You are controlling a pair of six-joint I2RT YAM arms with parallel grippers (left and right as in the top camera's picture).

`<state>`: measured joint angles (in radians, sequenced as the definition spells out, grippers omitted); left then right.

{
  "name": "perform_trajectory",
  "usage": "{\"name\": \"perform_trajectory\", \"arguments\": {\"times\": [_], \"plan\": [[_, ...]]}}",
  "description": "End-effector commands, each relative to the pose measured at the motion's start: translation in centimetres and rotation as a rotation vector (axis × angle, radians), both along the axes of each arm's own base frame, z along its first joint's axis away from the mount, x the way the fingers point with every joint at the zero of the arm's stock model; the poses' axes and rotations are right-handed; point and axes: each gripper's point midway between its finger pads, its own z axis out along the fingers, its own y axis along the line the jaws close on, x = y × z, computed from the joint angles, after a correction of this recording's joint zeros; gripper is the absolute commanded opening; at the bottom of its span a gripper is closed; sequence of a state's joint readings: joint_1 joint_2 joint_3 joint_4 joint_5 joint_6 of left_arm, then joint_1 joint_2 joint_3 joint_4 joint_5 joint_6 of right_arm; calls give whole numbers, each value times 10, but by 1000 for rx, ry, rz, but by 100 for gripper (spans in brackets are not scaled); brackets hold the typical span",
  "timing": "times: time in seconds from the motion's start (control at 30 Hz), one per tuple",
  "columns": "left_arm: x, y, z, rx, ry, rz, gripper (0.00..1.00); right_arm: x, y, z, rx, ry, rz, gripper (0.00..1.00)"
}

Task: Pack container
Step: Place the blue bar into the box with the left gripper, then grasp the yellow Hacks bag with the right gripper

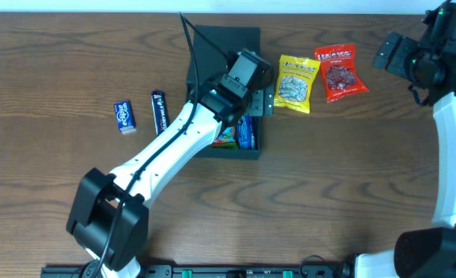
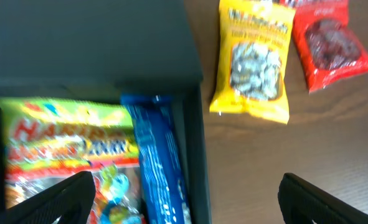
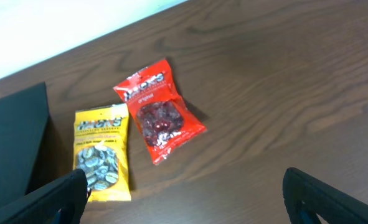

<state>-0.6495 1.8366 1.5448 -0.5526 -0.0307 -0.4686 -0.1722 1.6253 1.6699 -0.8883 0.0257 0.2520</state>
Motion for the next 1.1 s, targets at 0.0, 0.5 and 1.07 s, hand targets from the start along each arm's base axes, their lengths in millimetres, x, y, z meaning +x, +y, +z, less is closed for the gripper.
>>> {"name": "perform_trajectory", "arguments": {"times": [0.0,0.5,1.07], "plan": [[18,33,74,55,-207,47,95,7,18,-27,71,41,51,99],[43,228,108,136,-192,431,95,82,167,-198,120,206,269,91],[39,233,105,164,-174,418,95,62,177,-269,-107,352,177,10]]}}
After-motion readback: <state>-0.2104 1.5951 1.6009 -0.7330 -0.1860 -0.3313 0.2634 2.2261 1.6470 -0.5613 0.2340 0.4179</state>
